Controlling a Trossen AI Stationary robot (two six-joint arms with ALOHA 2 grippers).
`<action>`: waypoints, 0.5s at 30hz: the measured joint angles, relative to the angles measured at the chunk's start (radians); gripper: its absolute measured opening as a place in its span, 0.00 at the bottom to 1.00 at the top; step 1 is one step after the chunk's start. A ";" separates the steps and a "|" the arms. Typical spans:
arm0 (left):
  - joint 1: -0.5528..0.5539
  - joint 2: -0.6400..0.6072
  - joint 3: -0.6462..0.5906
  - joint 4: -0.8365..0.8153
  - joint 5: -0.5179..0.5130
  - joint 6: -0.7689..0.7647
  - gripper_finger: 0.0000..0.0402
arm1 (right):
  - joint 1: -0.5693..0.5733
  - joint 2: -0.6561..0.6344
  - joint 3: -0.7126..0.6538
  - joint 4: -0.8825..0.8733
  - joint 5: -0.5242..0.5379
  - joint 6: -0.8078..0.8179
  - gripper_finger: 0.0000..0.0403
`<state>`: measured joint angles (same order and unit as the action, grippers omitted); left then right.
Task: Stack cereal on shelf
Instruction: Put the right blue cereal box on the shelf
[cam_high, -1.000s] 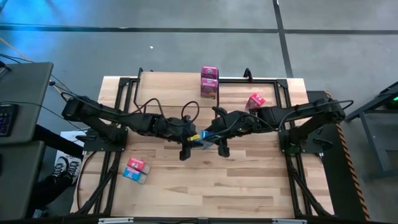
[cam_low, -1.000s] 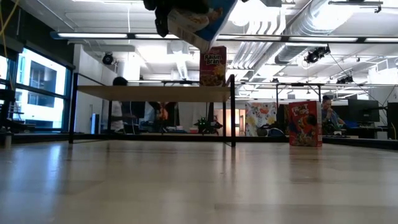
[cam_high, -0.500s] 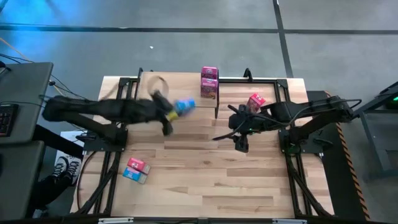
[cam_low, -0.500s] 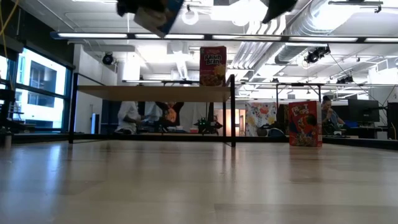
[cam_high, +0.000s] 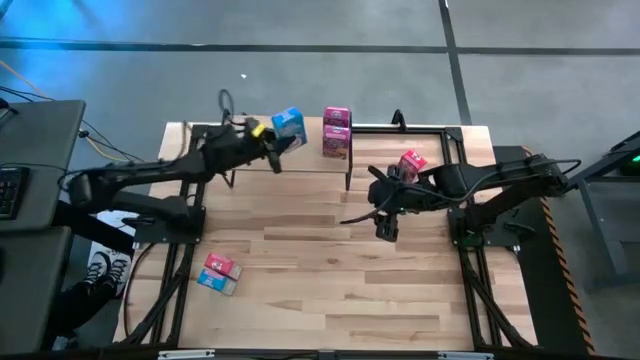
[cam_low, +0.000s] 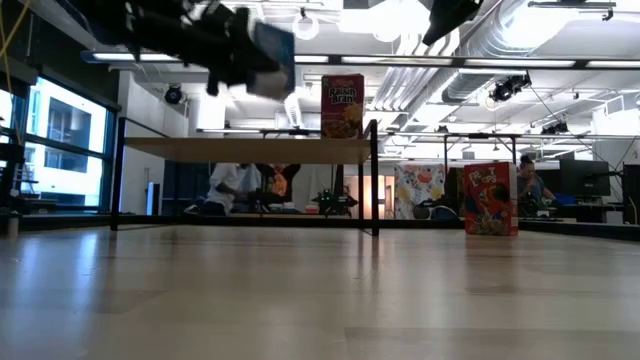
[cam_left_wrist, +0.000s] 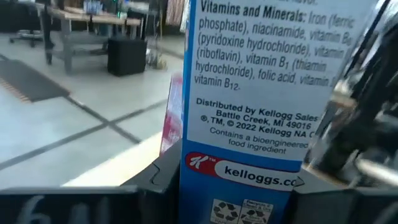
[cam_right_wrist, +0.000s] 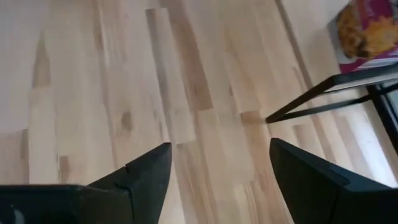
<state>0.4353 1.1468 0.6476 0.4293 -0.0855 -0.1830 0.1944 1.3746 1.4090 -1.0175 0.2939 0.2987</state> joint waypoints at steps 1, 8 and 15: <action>0.003 0.035 0.000 0.028 -0.009 0.004 0.31 | 0.000 0.000 0.000 0.005 0.012 0.014 0.64; 0.005 0.211 0.001 0.181 -0.168 0.013 0.31 | 0.000 0.000 0.000 0.018 0.032 0.096 0.64; 0.005 0.308 0.001 0.259 -0.189 0.002 0.30 | 0.000 0.000 0.000 0.060 0.057 0.116 0.64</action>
<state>0.4404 1.4549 0.6487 0.6878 -0.2741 -0.1815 0.1944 1.3746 1.4090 -0.9577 0.3510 0.4145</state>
